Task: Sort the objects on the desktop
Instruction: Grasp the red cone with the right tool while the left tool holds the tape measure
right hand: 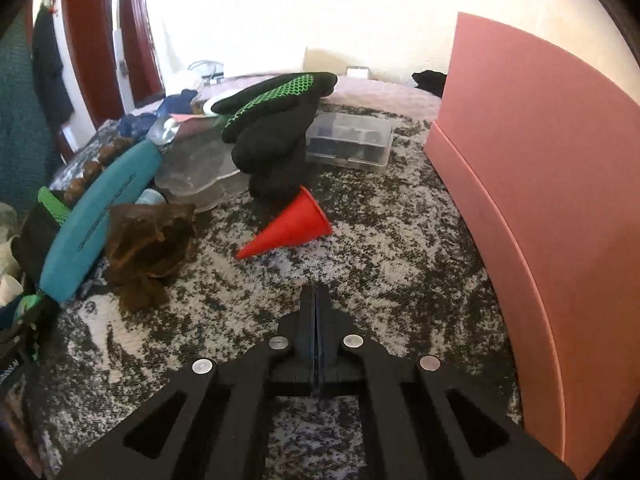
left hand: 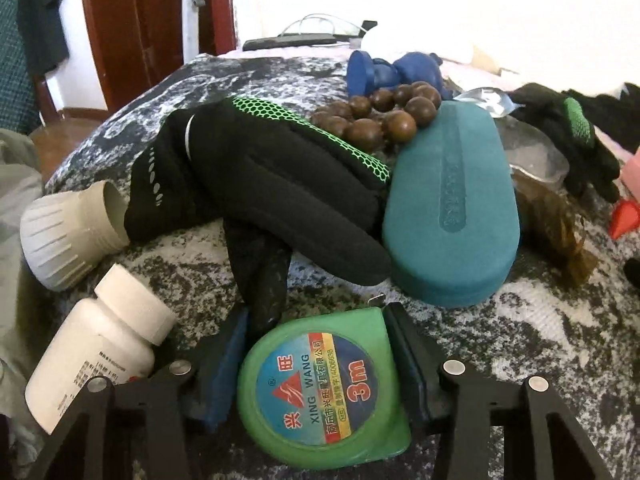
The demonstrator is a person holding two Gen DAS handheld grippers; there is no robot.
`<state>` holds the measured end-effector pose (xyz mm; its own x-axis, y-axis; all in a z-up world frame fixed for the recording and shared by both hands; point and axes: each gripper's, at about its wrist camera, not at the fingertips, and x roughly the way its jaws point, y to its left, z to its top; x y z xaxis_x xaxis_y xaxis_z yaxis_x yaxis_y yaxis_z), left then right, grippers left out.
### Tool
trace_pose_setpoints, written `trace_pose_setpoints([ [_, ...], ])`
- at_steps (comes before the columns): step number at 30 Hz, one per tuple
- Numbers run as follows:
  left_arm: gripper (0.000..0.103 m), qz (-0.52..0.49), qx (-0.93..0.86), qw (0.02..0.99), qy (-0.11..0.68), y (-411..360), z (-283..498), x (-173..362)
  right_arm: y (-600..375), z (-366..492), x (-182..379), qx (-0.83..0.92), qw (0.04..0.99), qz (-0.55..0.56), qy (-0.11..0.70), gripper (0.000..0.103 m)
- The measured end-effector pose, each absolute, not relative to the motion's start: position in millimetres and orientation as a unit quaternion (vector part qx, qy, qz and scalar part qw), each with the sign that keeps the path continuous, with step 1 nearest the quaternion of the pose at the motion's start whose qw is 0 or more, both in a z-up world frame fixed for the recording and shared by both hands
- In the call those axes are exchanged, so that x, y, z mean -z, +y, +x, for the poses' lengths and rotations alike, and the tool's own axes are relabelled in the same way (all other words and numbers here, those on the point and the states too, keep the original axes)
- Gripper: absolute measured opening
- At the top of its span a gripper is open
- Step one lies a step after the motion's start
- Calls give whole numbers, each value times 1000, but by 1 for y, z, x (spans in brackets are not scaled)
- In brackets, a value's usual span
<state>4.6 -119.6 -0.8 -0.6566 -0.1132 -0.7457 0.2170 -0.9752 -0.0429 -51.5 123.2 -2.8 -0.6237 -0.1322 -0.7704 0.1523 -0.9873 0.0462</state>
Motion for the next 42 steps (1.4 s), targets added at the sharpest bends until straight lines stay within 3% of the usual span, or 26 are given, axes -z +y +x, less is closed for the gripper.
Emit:
trace_pose_setpoints([
  [15, 57, 375, 923, 79, 45, -106, 20, -15, 142, -48, -6, 909, 101, 401, -53, 0],
  [18, 57, 375, 922, 79, 49, -107, 20, -15, 143, -51, -3, 903, 101, 412, -60, 5],
  [20, 57, 374, 922, 76, 55, -108, 20, -16, 140, -51, -3, 902, 107, 414, -60, 16],
  [21, 57, 374, 923, 74, 58, -109, 20, -17, 138, -50, -4, 903, 112, 410, -58, 36],
  [22, 57, 374, 923, 73, 61, -109, 21, -17, 136, -48, -5, 904, 117, 406, -56, 68],
  [24, 57, 374, 923, 70, 64, -110, 22, -19, 131, -42, -11, 914, 118, 386, -45, 98],
  [27, 57, 376, 922, 71, 63, -110, 21, -18, 125, -36, -22, 927, 121, 355, -27, 99],
  [32, 57, 379, 921, 71, 65, -111, 18, -18, 115, -77, 4, 894, 92, 438, -6, 99],
  [33, 57, 377, 921, 72, 66, -112, 18, -19, 113, -82, 2, 898, 88, 431, -2, 94],
  [36, 57, 379, 920, 72, 67, -113, 17, -19, 111, -90, -1, 901, 81, 425, 1, 35],
  [42, 57, 390, 916, 73, 59, -109, 15, -17, 125, -85, -4, 904, 80, 418, -48, 29],
])
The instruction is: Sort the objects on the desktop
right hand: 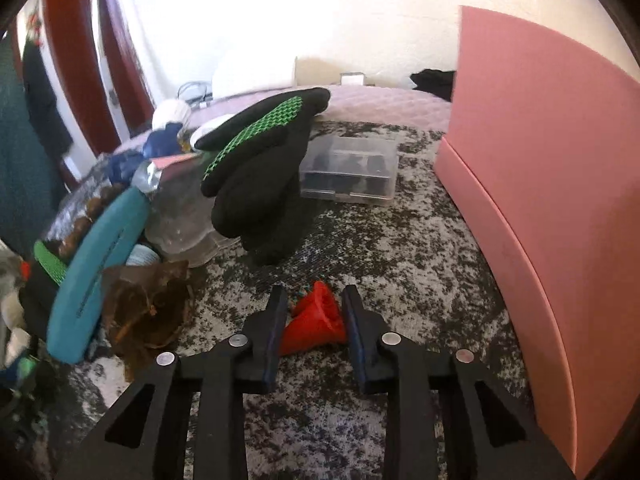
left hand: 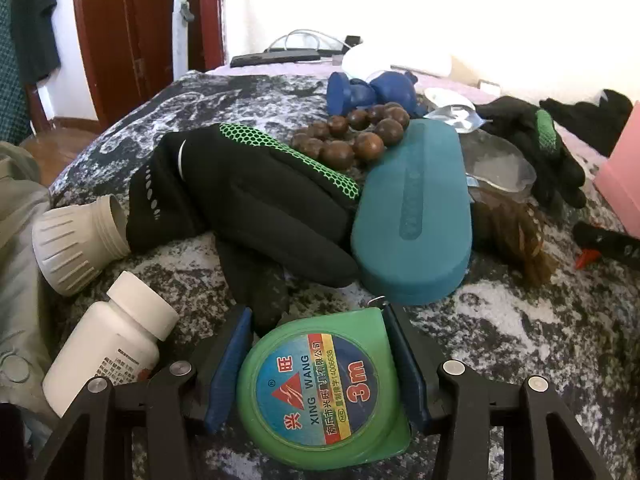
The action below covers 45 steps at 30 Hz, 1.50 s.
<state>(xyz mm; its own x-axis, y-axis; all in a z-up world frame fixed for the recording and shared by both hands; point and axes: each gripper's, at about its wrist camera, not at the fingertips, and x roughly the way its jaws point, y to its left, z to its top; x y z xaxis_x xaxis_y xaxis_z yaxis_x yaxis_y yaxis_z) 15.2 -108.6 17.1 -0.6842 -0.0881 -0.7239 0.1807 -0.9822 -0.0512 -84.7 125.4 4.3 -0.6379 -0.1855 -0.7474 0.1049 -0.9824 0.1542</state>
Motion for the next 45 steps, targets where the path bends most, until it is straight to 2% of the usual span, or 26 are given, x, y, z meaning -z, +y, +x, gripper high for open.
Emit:
trace_pose_setpoints([
  [2, 57, 388, 917, 71, 58, -107, 17, -22, 133, -82, -6, 905, 79, 412, -71, 27],
  [3, 57, 384, 919, 68, 58, -106, 19, -25, 137, -81, -7, 906, 79, 409, -82, 18],
  [5, 57, 373, 924, 63, 58, -105, 23, -33, 141, -77, -10, 907, 80, 403, -92, 16],
  [6, 57, 367, 926, 60, 58, -105, 25, -36, 141, -75, -10, 908, 81, 400, -96, 9],
  [10, 57, 371, 925, 59, 59, -104, 24, -36, 145, -70, -13, 910, 84, 392, -109, 5],
  [25, 57, 369, 926, 46, 66, -97, 28, -53, 146, -32, -69, 933, 103, 329, -102, 5],
  [32, 57, 343, 937, 31, 60, -85, 57, -96, 134, 21, -108, 936, 111, 322, -87, 5],
  [37, 57, 324, 942, 32, 85, -89, 76, -123, 141, 60, -146, 946, 94, 302, -74, 5],
  [42, 55, 310, 949, 6, 63, -53, 79, -145, 175, 87, -162, 952, 61, 289, -82, 5],
  [45, 52, 300, 951, -57, 48, -6, 67, -160, 205, 95, -174, 956, 41, 276, -88, 5],
])
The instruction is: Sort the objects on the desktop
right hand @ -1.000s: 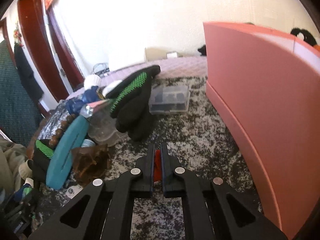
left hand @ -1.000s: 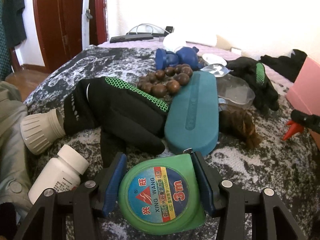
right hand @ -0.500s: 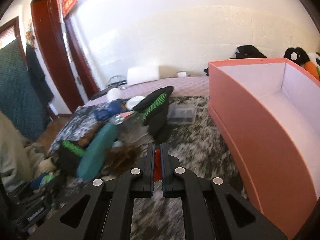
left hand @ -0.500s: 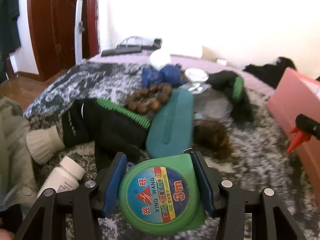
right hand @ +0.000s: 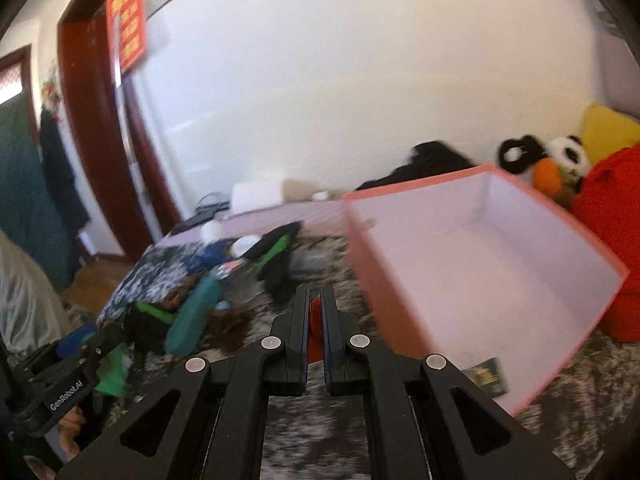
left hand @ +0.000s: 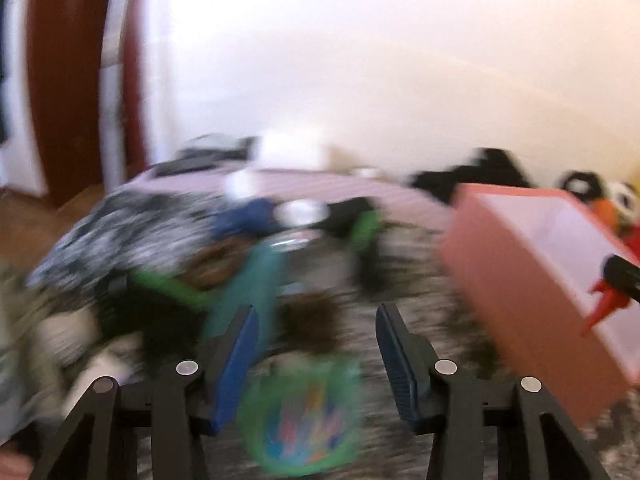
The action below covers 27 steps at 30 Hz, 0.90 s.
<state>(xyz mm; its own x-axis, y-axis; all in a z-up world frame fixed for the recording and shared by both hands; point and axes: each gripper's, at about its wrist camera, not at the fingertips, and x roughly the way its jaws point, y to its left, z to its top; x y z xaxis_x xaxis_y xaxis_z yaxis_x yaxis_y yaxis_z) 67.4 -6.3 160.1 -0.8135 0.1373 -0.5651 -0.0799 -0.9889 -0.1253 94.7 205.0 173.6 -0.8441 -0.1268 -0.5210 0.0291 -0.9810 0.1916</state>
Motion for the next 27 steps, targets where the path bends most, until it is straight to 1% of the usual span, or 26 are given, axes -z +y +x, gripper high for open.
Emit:
trace_pose_setpoints([
  [4, 52, -282, -947, 149, -35, 66, 43, -181, 261, 95, -188, 961, -17, 264, -81, 5],
  [8, 53, -264, -939, 220, -3, 154, 5, -191, 326, 71, -178, 954, -87, 275, -78, 6],
  [9, 64, -272, -934, 232, -3, 170, -4, -188, 339, 60, -172, 951, -100, 284, -74, 8],
  [10, 85, -280, -928, 245, -3, 186, -13, -185, 348, 52, -169, 950, -113, 284, -65, 11],
  [11, 92, -288, -923, 256, -2, 201, -21, -181, 356, 47, -166, 951, -136, 275, -48, 20],
  [12, 93, -291, -920, 261, 1, 205, -20, -176, 359, 45, -165, 950, -155, 269, -32, 61],
  [13, 93, -294, -919, 265, 4, 209, -19, -172, 357, 50, -163, 951, -175, 255, -8, 97],
  [14, 93, -284, -921, 266, 2, 203, -13, -169, 355, 56, -162, 951, -194, 240, 17, 100],
  [16, 94, -263, -931, 252, 9, 183, 1, -167, 343, 72, -162, 957, -197, 207, 46, 100],
  [17, 94, -261, -938, 228, 19, 168, 8, -166, 335, 78, -163, 958, -190, 209, 52, 100],
  [19, 94, -270, -942, 192, 47, 143, 18, -164, 320, 95, -169, 965, -155, 209, 29, 100],
  [21, 94, -270, -947, 153, 82, 107, 34, -159, 307, 112, -176, 973, -110, 203, -16, 100],
  [23, 94, -256, -956, 104, 101, 66, 52, -156, 287, 125, -181, 975, -37, 206, -71, 100],
  [24, 96, -247, -960, 76, 104, 44, 61, -155, 272, 130, -181, 971, 19, 215, -104, 100],
  [25, 97, -244, -964, 44, 97, 23, 67, -152, 258, 131, -179, 965, 57, 229, -117, 101],
  [26, 97, -242, -967, 15, 83, 1, 74, -148, 243, 131, -177, 957, 95, 242, -128, 101],
  [27, 98, -240, -969, -15, 58, -27, 83, -142, 224, 130, -172, 952, 114, 256, -122, 101],
])
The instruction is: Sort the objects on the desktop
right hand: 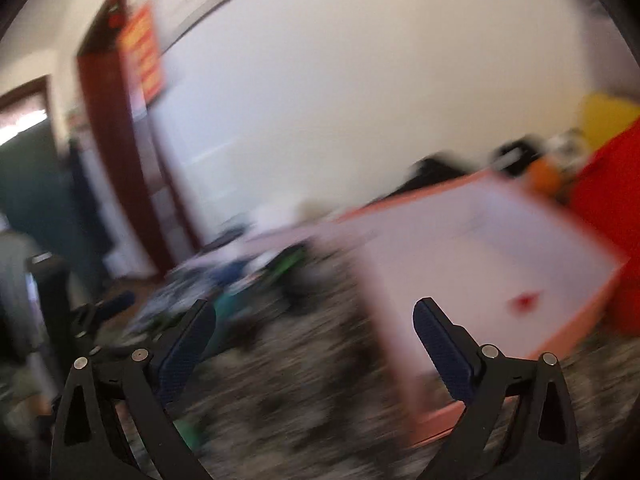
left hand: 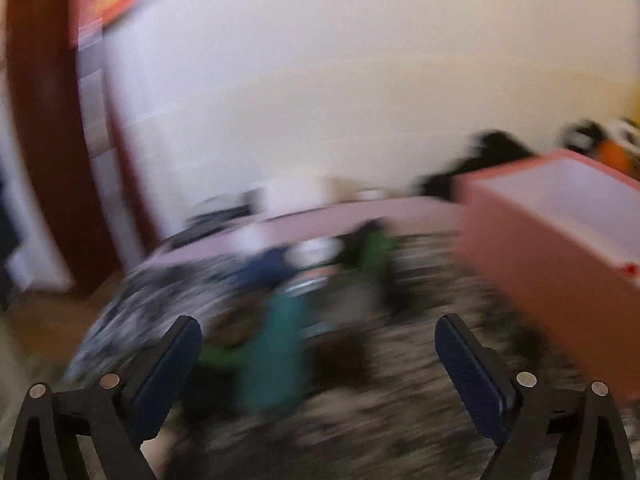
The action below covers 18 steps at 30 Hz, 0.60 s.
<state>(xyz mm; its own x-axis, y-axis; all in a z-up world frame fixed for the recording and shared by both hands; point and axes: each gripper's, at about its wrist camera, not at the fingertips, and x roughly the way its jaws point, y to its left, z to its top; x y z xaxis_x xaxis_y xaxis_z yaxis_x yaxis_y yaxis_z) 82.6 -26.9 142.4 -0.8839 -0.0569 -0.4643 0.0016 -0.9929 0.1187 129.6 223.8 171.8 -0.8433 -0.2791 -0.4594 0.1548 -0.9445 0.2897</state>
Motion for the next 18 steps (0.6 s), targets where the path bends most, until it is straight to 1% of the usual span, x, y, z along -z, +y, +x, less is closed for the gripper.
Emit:
trace_pose_setpoints([
  [1, 98, 240, 969, 38, -36, -48, 89, -137, 204, 128, -167, 947, 132, 270, -114, 101],
  [4, 98, 236, 966, 104, 28, -111, 112, -118, 154, 127, -139, 948, 133, 280, -74, 101],
  [6, 98, 239, 960, 126, 71, -149, 130, -104, 122, 128, -113, 935, 161, 311, -62, 101],
  [8, 98, 240, 955, 147, 96, -172, 141, -92, 95, 132, -92, 925, 182, 330, -44, 101],
  [11, 98, 238, 954, 134, 121, -188, 149, -73, 50, 150, -75, 921, 202, 332, 5, 101],
  [13, 98, 222, 959, 149, 94, -180, 149, -66, 21, 158, -62, 918, 206, 336, 42, 101],
  [16, 100, 220, 959, 177, -2, -157, 139, -54, -16, 167, -45, 913, 204, 344, 77, 101],
  [18, 101, 227, 954, 190, -41, -147, 130, -41, -28, 164, -33, 910, 192, 356, 87, 101],
])
